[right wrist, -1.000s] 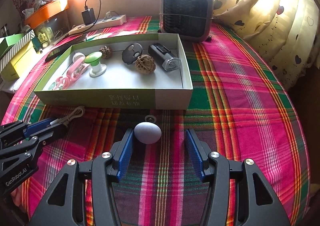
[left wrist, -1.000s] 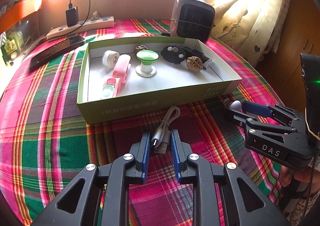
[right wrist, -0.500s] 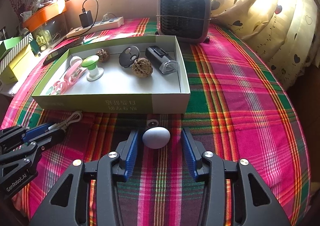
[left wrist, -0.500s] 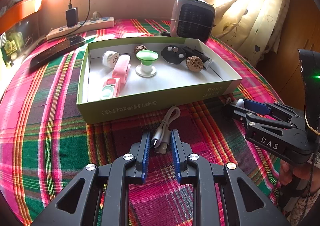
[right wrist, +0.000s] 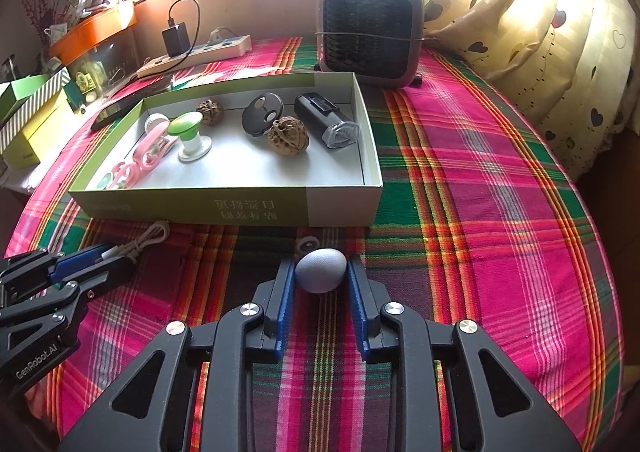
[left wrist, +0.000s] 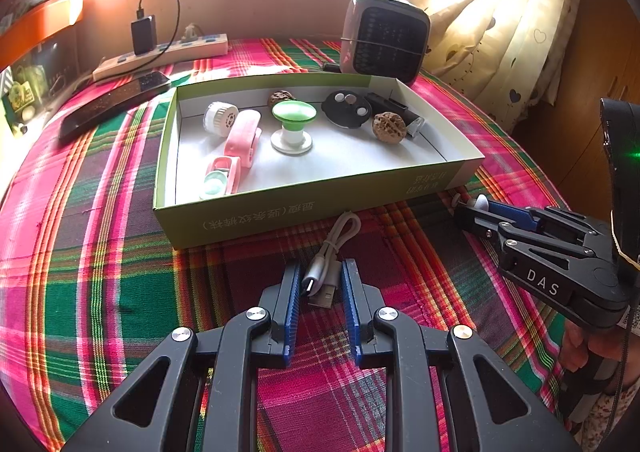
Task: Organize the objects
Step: 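Close left gripper on the white cable while right gripper closes on the white ball, then carry the white cable into the box with left gripper while right gripper carries the white ball in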
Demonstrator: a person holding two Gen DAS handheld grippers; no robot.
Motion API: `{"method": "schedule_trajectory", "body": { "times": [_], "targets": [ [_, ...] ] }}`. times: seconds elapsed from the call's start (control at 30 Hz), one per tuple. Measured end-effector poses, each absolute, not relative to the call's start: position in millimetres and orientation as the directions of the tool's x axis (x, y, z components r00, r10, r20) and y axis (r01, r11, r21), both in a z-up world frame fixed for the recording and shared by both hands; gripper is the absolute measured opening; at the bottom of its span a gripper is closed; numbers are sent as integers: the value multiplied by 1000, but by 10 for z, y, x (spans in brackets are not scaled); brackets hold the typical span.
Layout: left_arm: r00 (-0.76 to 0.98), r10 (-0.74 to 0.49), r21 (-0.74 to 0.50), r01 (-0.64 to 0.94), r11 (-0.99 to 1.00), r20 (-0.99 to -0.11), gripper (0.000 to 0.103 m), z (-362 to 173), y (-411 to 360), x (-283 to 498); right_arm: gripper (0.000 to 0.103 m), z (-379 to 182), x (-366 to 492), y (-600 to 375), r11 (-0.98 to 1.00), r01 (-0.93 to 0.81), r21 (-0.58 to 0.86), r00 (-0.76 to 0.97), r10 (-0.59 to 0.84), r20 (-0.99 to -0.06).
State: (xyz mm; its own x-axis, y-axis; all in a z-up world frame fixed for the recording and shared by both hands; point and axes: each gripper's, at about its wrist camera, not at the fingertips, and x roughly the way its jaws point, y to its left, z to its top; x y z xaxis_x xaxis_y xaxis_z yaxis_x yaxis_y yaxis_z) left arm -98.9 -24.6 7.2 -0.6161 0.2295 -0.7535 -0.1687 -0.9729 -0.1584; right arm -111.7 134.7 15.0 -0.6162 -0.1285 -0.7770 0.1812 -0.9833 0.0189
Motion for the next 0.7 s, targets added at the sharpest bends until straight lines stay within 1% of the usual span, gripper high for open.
{"method": "schedule_trajectory", "body": {
  "times": [0.7],
  "targets": [
    [-617,229,-158,-168,-973,-753,18,81,-248,-983,26,184,-1085,1357,-982,187,26,-622,-139,-770]
  ]
}}
